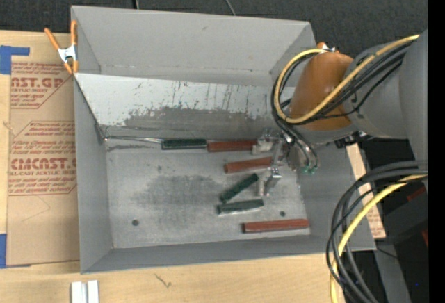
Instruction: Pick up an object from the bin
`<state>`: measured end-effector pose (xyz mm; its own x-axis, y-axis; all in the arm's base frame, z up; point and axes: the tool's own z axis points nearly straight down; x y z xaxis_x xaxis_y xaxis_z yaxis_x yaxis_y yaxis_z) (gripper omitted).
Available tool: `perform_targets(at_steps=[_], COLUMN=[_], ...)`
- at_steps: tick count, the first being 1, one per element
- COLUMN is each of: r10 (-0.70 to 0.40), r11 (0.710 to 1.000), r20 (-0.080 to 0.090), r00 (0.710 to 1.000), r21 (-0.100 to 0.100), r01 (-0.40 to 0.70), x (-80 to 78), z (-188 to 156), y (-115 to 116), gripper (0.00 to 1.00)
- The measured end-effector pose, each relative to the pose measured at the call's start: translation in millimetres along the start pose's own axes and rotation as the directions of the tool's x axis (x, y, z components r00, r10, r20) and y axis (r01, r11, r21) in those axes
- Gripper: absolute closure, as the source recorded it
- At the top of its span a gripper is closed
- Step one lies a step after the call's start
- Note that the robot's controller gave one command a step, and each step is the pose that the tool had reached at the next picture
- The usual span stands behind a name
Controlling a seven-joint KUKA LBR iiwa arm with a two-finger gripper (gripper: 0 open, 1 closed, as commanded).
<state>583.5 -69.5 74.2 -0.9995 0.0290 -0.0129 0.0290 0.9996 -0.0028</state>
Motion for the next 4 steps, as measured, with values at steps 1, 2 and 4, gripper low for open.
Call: perform_targets(at_steps=[1,2,4], r10=[-0.002,0.001,0.001], r11=[1.000,1.000,1.000], r20=[-0.011,-0.008,-0.003], r00=[1.000,1.000,1.000], r21=[-0.003,-0.001,-0.001], r01=[0.002,-0.001,-0.001], x=[7.4,-1.9,-4.6], z=[-4.1,-2.7,-4.9], y=[-5.8,-0.7,-0.9], gripper=[0.00,0.00,1.00])
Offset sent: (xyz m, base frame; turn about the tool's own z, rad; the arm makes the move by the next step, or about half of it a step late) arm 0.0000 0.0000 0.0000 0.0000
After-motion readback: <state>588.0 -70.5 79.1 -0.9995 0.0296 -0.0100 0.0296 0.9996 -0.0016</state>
